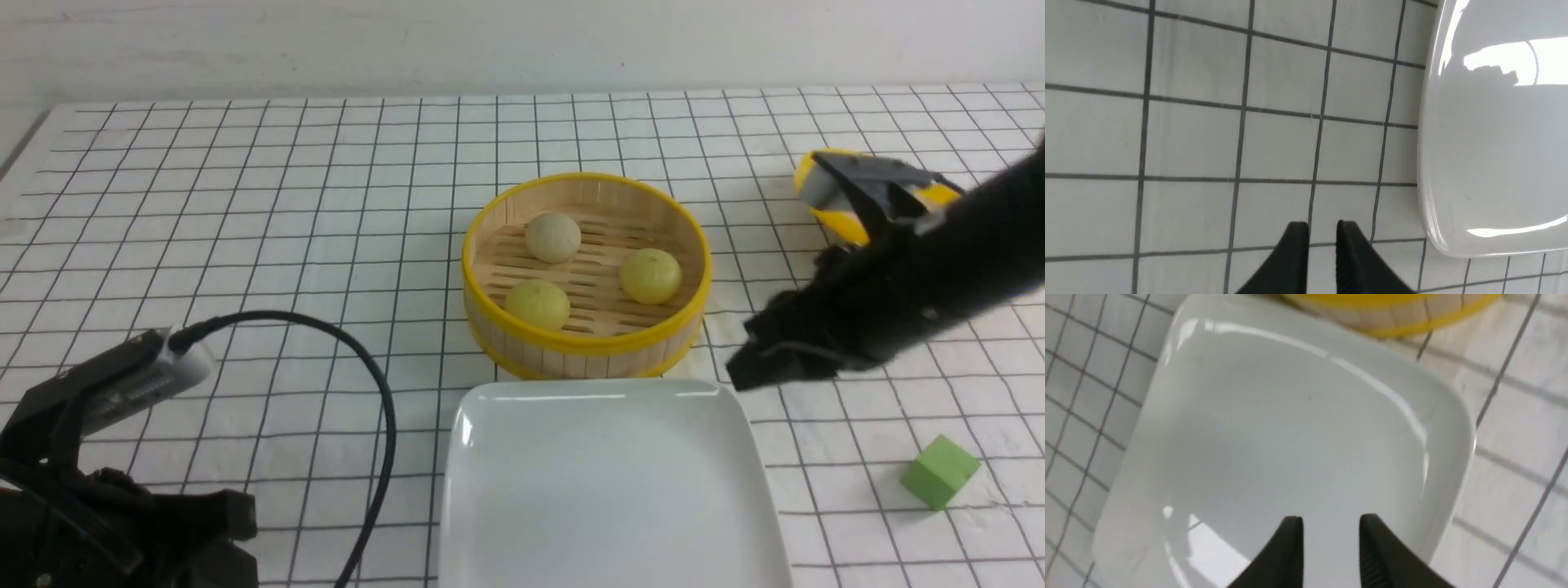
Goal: Put the steamed buns into the plate on the white-black tablecloth.
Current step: 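Reach toward a bun in the bamboo steamer with the right gripper, then move the steamed bun from the bamboo steamer onto the white plate with the right gripper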
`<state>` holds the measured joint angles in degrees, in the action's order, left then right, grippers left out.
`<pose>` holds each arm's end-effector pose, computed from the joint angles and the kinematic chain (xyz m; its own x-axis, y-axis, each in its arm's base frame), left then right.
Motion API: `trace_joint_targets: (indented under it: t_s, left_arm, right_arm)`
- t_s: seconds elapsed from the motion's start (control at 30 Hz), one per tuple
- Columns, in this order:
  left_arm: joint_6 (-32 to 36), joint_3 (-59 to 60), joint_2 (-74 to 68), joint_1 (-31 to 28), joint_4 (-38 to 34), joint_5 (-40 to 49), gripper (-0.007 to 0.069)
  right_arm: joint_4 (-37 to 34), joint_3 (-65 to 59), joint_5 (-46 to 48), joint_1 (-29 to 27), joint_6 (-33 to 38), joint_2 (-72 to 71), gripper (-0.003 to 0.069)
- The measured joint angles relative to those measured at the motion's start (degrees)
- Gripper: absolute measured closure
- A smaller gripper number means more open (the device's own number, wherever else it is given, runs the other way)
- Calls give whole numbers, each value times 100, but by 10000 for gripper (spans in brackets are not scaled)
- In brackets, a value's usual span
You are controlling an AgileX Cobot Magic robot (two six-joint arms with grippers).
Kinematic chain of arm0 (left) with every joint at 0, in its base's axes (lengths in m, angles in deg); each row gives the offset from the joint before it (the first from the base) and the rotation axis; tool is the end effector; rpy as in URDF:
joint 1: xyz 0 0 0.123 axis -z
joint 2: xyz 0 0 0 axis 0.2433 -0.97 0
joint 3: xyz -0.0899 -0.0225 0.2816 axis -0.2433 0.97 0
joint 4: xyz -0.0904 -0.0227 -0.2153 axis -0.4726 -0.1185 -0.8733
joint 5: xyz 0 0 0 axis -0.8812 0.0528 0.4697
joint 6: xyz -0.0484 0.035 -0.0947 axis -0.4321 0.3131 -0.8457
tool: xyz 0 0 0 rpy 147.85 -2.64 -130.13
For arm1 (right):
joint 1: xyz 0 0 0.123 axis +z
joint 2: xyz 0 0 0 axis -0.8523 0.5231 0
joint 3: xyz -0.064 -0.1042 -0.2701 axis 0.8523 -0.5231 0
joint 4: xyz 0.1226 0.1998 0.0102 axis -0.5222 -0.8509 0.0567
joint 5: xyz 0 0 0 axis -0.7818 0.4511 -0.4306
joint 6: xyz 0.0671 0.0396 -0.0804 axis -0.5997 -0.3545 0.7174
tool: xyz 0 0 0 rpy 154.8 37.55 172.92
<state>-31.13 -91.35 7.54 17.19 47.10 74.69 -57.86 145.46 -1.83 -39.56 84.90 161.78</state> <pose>0.1378 -0.0469 0.2351 -0.9319 -0.2156 -0.2916 -0.0768 0.9031 -0.4225 0.2770 0.1414 0.2708 -0.8765 -0.2069 -0.4346 -0.3901 0.8342 0.3898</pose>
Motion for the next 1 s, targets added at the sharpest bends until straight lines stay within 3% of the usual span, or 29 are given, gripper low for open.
trace_joint_targets:
  t_s: [0.03,0.23,0.47,0.57,0.63,0.73,1.0]
  left_arm:
    - [7,0,0,0,-2,-65,465]
    - [12,0,0,0,-19,-148,428]
    - [12,0,0,0,-19,-160,412]
    - [12,0,0,0,-19,-160,409]
    - [12,0,0,0,-19,-168,409]
    - [12,0,0,0,-19,-174,403]
    - [-35,0,0,0,-19,-167,396]
  right_arm:
    - [271,545,-10,95,0,451,372]
    - [1103,2096,-299,155,16,1780,221]
    - [1682,2723,-815,155,16,2740,223]
    - [1648,2758,-906,161,20,2987,317]
    - [1631,2765,-777,167,20,2976,477]
    - [1631,2765,-467,161,20,2753,633]
    - [1495,2388,964,217,-165,778,646]
